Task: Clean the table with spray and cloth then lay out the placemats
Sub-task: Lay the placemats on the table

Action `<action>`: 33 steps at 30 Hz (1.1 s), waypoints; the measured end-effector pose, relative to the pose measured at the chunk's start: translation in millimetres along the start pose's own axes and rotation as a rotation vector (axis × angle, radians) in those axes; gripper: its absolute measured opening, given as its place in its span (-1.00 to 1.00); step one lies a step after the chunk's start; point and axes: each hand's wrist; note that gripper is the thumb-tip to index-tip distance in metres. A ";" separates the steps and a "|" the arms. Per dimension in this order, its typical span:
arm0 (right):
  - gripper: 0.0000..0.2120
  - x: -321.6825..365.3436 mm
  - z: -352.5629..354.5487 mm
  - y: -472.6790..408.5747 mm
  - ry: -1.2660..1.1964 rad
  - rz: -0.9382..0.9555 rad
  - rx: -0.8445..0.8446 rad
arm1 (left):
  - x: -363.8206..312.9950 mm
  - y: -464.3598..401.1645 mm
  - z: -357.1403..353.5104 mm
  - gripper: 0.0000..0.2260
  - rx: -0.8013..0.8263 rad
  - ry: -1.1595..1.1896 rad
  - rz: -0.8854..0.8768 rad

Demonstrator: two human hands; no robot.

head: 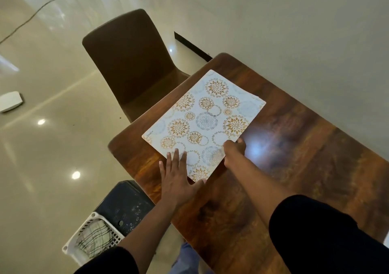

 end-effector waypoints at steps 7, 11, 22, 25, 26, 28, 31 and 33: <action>-0.48 -12.0 -7.0 -4.2 0.136 -0.044 0.114 | 9.9 -23.7 0.5 0.17 0.143 -0.106 0.046; -0.70 -11.3 0.9 -3.1 0.311 0.027 0.160 | 12.3 -25.8 -6.2 0.27 0.185 -0.129 0.029; -0.48 16.7 38.1 -38.9 1.217 0.652 0.056 | 36.5 -25.6 -11.1 0.27 0.098 -0.041 0.060; -0.27 31.2 43.6 -54.9 1.336 0.666 0.189 | 44.0 -22.8 -11.5 0.28 0.087 -0.023 0.085; -0.24 35.6 44.5 -61.3 1.352 0.660 0.225 | 46.1 -22.9 -11.5 0.27 0.081 -0.013 0.090; -0.20 43.8 42.9 -71.7 1.396 0.644 0.280 | 49.2 -23.0 -10.5 0.28 0.079 0.001 0.102; -0.16 52.1 37.0 -79.2 1.404 0.644 0.315 | 51.2 -23.6 -10.3 0.28 0.077 0.008 0.107; -0.12 52.8 34.1 -80.5 1.395 0.645 0.324 | 51.5 -23.6 -10.6 0.28 0.072 0.019 0.111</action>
Point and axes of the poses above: each hand's wrist, its own y-axis away from the middle knuckle, its own z-axis out of the back of the hand, x = y × z, and after that the axes turned 5 degrees about -y, right-handed
